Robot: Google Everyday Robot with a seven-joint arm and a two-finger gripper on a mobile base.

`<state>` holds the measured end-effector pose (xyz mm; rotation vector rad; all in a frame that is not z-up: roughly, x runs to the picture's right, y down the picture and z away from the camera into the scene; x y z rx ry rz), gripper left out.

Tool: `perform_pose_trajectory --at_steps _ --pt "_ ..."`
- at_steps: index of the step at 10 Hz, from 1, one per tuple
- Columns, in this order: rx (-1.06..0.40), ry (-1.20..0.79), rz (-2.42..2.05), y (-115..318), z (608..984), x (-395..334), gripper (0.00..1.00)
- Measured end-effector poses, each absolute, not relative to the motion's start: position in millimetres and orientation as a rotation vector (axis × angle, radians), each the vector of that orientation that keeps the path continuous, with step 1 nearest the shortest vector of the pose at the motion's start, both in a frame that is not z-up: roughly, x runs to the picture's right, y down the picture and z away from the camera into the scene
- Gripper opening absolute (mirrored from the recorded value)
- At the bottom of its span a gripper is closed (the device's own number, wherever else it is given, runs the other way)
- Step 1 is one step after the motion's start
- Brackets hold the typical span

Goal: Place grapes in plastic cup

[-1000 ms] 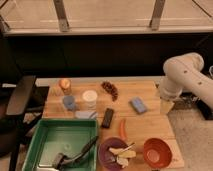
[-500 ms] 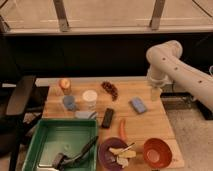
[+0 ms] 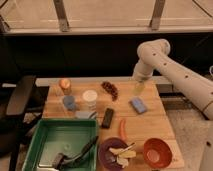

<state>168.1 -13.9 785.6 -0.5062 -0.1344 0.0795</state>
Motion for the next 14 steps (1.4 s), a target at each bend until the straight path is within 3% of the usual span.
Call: perform_pose_trajectory --at_steps 3,7,14 --pt "-0.424 -0.147 0.191 -23.6 787.2 152.2 0.65" --pt "-0.423 -0.111 0.175 -21.1 791.1 149.9 0.65" --pt "-0.444 -0.188 0.263 -12.1 878.7 93.0 0.65"
